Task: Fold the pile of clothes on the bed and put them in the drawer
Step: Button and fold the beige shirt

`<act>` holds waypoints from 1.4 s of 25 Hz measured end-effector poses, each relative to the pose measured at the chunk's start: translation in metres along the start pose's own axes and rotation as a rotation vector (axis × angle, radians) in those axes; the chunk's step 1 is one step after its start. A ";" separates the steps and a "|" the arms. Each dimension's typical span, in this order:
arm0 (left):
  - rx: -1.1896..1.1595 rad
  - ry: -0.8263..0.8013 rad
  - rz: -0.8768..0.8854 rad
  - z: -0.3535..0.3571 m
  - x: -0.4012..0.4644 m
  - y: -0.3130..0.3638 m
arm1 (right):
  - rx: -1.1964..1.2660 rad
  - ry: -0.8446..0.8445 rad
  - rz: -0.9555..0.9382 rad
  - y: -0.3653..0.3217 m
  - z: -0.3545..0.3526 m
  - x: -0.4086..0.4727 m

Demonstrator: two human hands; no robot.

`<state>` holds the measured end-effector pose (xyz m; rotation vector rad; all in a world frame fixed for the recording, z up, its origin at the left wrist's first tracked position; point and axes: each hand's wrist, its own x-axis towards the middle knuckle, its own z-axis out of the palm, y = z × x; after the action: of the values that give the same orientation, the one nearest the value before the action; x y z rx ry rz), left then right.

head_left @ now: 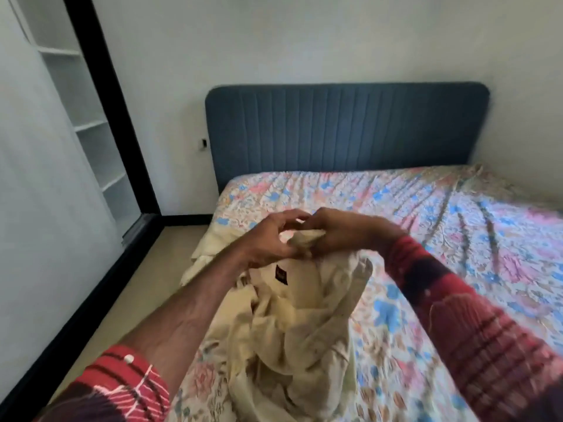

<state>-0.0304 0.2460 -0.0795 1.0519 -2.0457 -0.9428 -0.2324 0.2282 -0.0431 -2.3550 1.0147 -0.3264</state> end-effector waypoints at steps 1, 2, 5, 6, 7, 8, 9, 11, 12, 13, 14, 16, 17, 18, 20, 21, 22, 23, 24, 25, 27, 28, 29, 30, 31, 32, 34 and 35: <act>-0.073 0.026 0.001 -0.020 0.004 0.013 | 0.046 -0.066 -0.019 -0.017 -0.025 0.009; -0.111 0.050 -0.006 -0.040 0.005 0.023 | 0.109 -0.141 -0.018 -0.031 -0.047 0.015; -0.105 0.109 -0.040 -0.093 -0.003 0.044 | 0.202 -0.308 -0.030 -0.065 -0.116 0.023; -0.101 0.118 -0.068 -0.110 -0.005 0.049 | 0.214 -0.282 -0.029 -0.073 -0.142 0.024; -0.093 0.109 -0.108 -0.126 -0.007 0.054 | 0.219 -0.223 -0.031 -0.082 -0.169 0.026; -0.086 0.082 -0.156 -0.142 -0.010 0.060 | 0.208 -0.169 -0.016 -0.089 -0.195 0.028; -0.058 0.057 -0.194 -0.156 -0.013 0.066 | 0.172 -0.144 0.016 -0.096 -0.218 0.033; -0.003 0.090 -0.246 -0.180 -0.020 0.075 | 0.077 -0.127 0.106 -0.103 -0.239 0.048; 0.002 0.149 -0.262 -0.187 -0.025 0.077 | 0.057 -0.098 0.139 -0.099 -0.239 0.056; -0.002 0.204 -0.274 -0.193 -0.029 0.076 | 0.075 -0.049 0.145 -0.091 -0.234 0.063; 0.010 0.236 -0.278 -0.198 -0.034 0.073 | 0.145 0.000 0.115 -0.081 -0.225 0.067; 0.085 0.222 -0.305 -0.207 -0.044 0.067 | 0.368 0.041 0.005 -0.058 -0.198 0.067; 0.113 0.191 -0.337 -0.211 -0.050 0.064 | 0.487 0.056 -0.035 -0.047 -0.184 0.064; 0.114 0.146 -0.382 -0.215 -0.055 0.061 | 0.599 0.074 -0.065 -0.038 -0.172 0.061; 0.074 0.020 -0.481 -0.223 -0.067 0.058 | 0.789 0.055 -0.120 -0.019 -0.153 0.055; 0.092 -0.020 -0.521 -0.227 -0.073 0.056 | 0.858 0.018 -0.146 -0.010 -0.149 0.053; 0.135 -0.025 -0.555 -0.231 -0.079 0.053 | 0.906 -0.030 -0.160 -0.004 -0.146 0.051; 0.164 0.000 -0.579 -0.236 -0.086 0.050 | 0.924 -0.078 -0.161 0.001 -0.145 0.048; 0.142 0.035 -0.581 -0.240 -0.092 0.046 | 0.923 -0.120 -0.154 0.005 -0.144 0.045; 0.056 0.080 -0.560 -0.243 -0.096 0.041 | 0.915 -0.150 -0.136 0.009 -0.145 0.041; -0.201 0.173 -0.483 -0.243 -0.102 0.034 | 0.914 -0.163 -0.091 0.015 -0.143 0.030; -0.295 0.226 -0.439 -0.241 -0.104 0.033 | 0.921 -0.139 -0.073 0.020 -0.141 0.027; -0.338 0.298 -0.401 -0.236 -0.104 0.032 | 0.918 -0.091 -0.062 0.024 -0.139 0.024; -0.341 0.390 -0.370 -0.232 -0.104 0.031 | 0.903 -0.028 -0.054 0.026 -0.135 0.023; -0.322 0.494 -0.344 -0.227 -0.102 0.031 | 0.886 0.041 -0.065 0.029 -0.131 0.023; -0.297 0.599 -0.310 -0.224 -0.101 0.030 | 0.885 0.121 -0.088 0.032 -0.126 0.025; -0.256 0.708 -0.212 -0.222 -0.098 0.031 | 0.950 0.288 -0.146 0.036 -0.118 0.027; -0.254 0.688 -0.174 -0.223 -0.099 0.033 | 0.996 0.356 -0.180 0.037 -0.116 0.028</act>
<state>0.1794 0.2772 0.0453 1.2137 -1.2572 -0.7554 -0.2839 0.1413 0.0310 -1.4839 0.5579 -1.0663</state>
